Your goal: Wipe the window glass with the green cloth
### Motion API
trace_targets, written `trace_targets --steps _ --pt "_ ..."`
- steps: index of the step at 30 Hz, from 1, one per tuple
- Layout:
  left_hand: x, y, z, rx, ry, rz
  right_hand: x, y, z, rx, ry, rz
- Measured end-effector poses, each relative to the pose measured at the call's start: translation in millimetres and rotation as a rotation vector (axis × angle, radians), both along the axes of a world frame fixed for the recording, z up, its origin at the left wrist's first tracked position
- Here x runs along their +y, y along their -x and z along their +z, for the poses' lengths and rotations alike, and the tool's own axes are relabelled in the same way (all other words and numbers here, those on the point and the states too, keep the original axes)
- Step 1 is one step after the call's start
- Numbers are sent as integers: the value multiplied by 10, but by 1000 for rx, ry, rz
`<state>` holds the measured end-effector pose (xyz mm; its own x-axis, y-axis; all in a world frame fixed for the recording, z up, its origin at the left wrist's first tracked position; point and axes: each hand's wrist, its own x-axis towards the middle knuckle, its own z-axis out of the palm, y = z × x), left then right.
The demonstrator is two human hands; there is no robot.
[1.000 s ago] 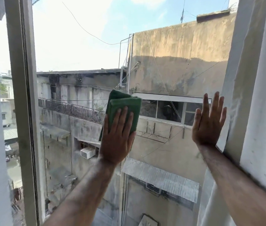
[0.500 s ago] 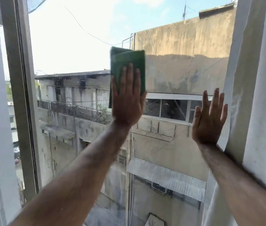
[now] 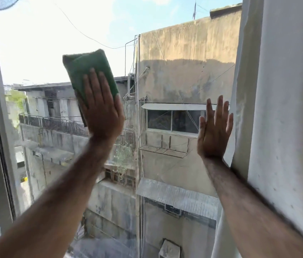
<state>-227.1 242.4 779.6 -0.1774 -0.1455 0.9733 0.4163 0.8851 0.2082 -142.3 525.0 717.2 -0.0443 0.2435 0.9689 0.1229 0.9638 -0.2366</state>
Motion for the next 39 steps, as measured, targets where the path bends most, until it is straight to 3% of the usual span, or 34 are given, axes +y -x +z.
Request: trace_targets --steps 2,6,8,13,15,18,22,24,27,29,35,39 --pt "539 -122 276 58 29 -34 16 7 -1 13 -13 17" --pt "1372 -379 -189 161 516 -141 72 32 3 66 -13 59" --pt "1394 -444 -706 147 672 -179 85 39 2 74 -11 78" --pt "770 -378 -1674 100 831 -120 83 30 -2 87 -25 70" --pt "523 -292 -1560 83 732 -68 66 35 -14 83 -23 65" --pt "418 -138 -896 44 388 -13 64 49 -20 82 -33 54" --pt "873 -221 -11 40 37 -60 55 35 -23 78 -27 37" --pt "1178 -337 44 74 138 -86 57 44 -31 75 -38 43" --pt "1372 -450 -390 157 597 -124 119 40 -28 71 -41 29" --pt "1146 -400 -794 157 712 -118 115 31 -47 66 -45 36" --pt "-417 -82 -1762 14 560 67 86 32 -45 68 -47 46" --pt "-1309 166 -1272 -153 171 116 58 49 -55 70 -42 39"
